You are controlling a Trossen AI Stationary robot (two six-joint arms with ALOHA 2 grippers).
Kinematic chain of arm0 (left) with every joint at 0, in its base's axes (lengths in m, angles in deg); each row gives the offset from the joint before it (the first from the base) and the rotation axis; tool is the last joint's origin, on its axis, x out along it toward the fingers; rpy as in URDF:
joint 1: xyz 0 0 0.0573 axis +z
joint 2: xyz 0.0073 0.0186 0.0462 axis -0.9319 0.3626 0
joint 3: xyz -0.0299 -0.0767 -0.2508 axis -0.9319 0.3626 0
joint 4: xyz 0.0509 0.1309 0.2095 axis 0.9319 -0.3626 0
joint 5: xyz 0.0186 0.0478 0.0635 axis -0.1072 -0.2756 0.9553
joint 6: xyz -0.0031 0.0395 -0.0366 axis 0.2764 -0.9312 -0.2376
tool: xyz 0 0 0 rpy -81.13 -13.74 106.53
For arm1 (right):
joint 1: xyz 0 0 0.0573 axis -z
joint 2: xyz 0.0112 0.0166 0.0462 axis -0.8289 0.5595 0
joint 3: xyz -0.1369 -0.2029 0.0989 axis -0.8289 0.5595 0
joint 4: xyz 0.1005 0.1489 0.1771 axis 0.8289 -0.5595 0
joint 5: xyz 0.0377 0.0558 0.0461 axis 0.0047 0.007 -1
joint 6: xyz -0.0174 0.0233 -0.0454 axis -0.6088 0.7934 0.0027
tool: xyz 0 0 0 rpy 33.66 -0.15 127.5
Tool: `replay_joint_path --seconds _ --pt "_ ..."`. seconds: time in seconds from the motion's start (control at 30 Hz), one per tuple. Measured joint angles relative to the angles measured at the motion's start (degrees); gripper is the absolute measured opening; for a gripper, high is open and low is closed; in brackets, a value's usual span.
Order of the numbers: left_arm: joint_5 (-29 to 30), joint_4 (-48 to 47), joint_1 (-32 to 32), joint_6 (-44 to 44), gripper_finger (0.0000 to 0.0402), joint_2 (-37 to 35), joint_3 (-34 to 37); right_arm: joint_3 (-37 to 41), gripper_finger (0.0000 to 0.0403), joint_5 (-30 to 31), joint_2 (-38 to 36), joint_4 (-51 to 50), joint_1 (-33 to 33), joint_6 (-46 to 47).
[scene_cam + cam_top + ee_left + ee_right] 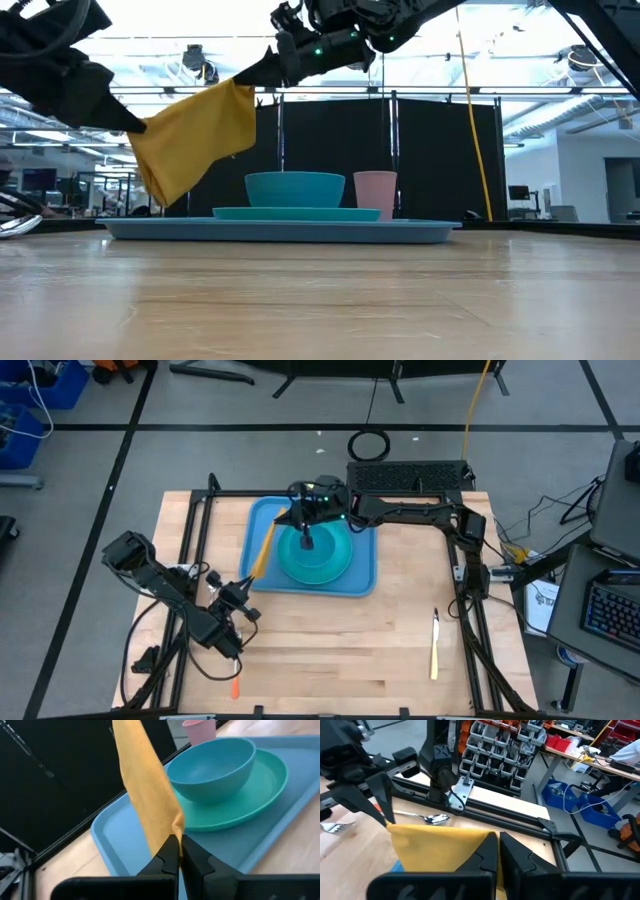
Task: Set up tray
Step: Put the yellow napkin on the blue serving tray to the left of the green plate
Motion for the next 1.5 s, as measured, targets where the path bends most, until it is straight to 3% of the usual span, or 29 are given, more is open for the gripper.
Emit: replay_joint_path --seconds 0.23,0.5,0.73,1.3,1.5 --pt "3.77 5.21 0.23 -2.13 0.0002 -0.01 0.13 0.02 0.0000 0.00 0.00 -0.05 0.29 0.09" --pt "2.81 9.28 0.97 -6.24 0.0004 0.01 0.13 0.07 0.0000 0.07 0.00 -0.90 0.29 0.00" --pt "2.17 10.59 1.15 -2.03 0.0009 0.00 0.13 0.11 0.0000 0.07 0.39 -0.95 0.00 -0.09" --pt "-2.02 10.58 0.60 4.65 0.0127 0.01 0.11 0.15 0.0000 -1.31 3.06 2.55 0.06 0.45" --pt "1.01 10.47 0.10 3.37 0.0153 0.01 0.12 0.15 0.0000 -1.30 3.06 1.11 -0.15 0.71"
